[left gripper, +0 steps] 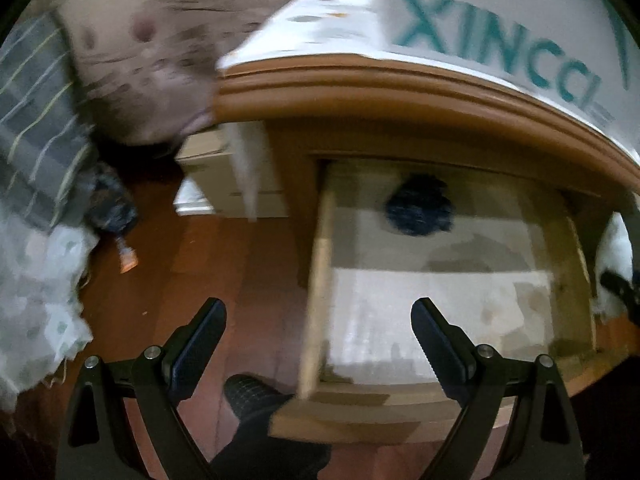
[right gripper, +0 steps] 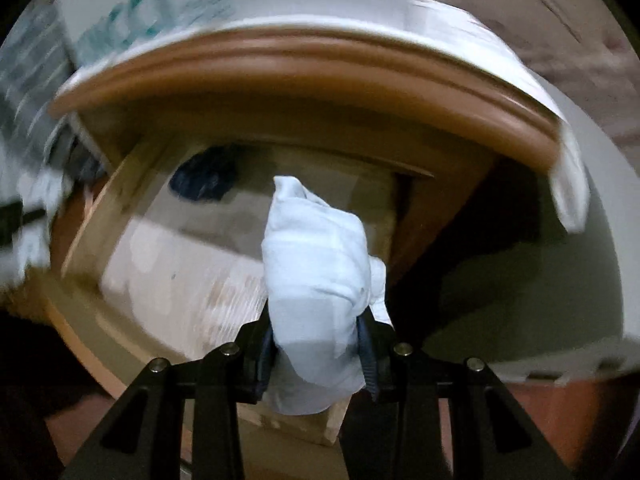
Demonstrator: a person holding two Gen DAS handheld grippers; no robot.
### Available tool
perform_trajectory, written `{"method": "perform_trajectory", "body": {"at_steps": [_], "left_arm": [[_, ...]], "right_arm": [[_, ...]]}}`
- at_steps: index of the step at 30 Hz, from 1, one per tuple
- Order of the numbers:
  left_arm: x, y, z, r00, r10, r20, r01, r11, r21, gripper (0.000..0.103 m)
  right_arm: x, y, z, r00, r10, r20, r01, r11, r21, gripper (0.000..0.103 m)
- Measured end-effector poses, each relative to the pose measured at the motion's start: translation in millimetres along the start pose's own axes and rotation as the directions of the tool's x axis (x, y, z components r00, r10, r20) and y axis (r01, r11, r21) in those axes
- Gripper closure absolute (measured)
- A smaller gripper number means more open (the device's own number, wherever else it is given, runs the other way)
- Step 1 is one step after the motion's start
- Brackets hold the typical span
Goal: Take underwear out of drawer
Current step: 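Lower the left tool into the drawer toward the dark blue cloth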
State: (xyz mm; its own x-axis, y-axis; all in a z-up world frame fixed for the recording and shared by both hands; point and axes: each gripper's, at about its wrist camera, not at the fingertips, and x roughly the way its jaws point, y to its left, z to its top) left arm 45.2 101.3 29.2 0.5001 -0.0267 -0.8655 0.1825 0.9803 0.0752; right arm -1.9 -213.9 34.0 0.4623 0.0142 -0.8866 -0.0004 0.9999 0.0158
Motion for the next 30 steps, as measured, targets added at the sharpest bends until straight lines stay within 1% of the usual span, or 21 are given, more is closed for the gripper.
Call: {"method": "perform_trajectory", "body": {"at_steps": [3,6,7,9,11,13,14,16,19,22,24,25,27,30], "left_arm": [[8.7,-24.5,4.7,1.000,-0.011,-0.004,0.011,0.996,0.084,0.011],[19.7,-48.9,9.8,1.000,0.000,0.005,-0.001,0.980,0.200,0.011],[25.5,-59.0,10.8,1.000,0.008,0.004,-0.008,0.967,0.255,0.011],[34.1,-70.6,12.4,1.000,0.031,0.002,-0.030,0.945,0.326,0.011],[43.4,-80.9,13.6,0.999,0.053,0.002,-0.049,0.912,0.407,0.011],[52.2,-87.8,15.2,0.997,0.081,0.001,-0.072,0.880,0.469,0.011],[57.0,-91.3,16.5,0.995,0.096,0.005,-0.085,0.860,0.503,0.011],[64.2,-95.7,18.0,0.993,0.119,0.007,-0.104,0.831,0.547,0.011],[78.1,-102.2,19.6,0.990,0.138,-0.030,-0.091,0.790,0.606,0.011],[94.2,-108.1,17.8,0.984,0.171,-0.055,-0.092,0.740,0.666,0.011],[100.7,-110.0,15.9,0.981,0.185,-0.056,-0.096,0.715,0.692,0.011],[102.0,-110.1,15.6,0.981,0.187,-0.053,-0.098,0.708,0.699,0.011],[101.7,-111.9,14.3,0.982,0.185,-0.027,-0.109,0.683,0.722,0.011],[101.6,-113.8,13.0,0.984,0.174,-0.030,-0.097,0.673,0.734,0.011]], "right_arm": [[-6.7,-15.6,-5.1,0.999,-0.014,0.042,0.010,0.994,0.111,0.067],[-16.5,-24.3,-10.4,0.995,-0.046,0.088,0.029,0.983,0.184,0.067],[-19.3,-26.3,-11.4,0.993,-0.063,0.104,0.041,0.979,0.199,0.067],[-20.1,-27.3,-11.7,0.989,-0.085,0.120,0.058,0.975,0.214,0.067],[-20.0,-30.9,-10.8,0.988,-0.081,0.129,0.049,0.971,0.236,0.067],[-16.1,-32.9,-9.8,0.989,-0.074,0.126,0.040,0.966,0.255,0.067],[-14.8,-33.8,-9.4,0.989,-0.075,0.128,0.039,0.963,0.266,0.067],[-20.0,-38.5,-8.8,0.988,-0.077,0.134,0.038,0.962,0.271,0.067],[-28.4,-45.2,-9.4,0.984,-0.091,0.152,0.044,0.957,0.288,0.067],[-30.1,-51.5,-11.0,0.984,-0.100,0.147,0.049,0.948,0.315,0.067],[-29.3,-51.7,-11.4,0.982,-0.118,0.144,0.068,0.946,0.317,0.067],[-30.7,-51.2,-11.1,0.981,-0.130,0.146,0.079,0.948,0.308,0.067],[-33.0,-48.2,-10.9,0.977,-0.148,0.157,0.098,0.952,0.290,0.067],[-38.1,-49.9,-12.0,0.974,-0.150,0.172,0.095,0.952,0.292,0.067]]}}
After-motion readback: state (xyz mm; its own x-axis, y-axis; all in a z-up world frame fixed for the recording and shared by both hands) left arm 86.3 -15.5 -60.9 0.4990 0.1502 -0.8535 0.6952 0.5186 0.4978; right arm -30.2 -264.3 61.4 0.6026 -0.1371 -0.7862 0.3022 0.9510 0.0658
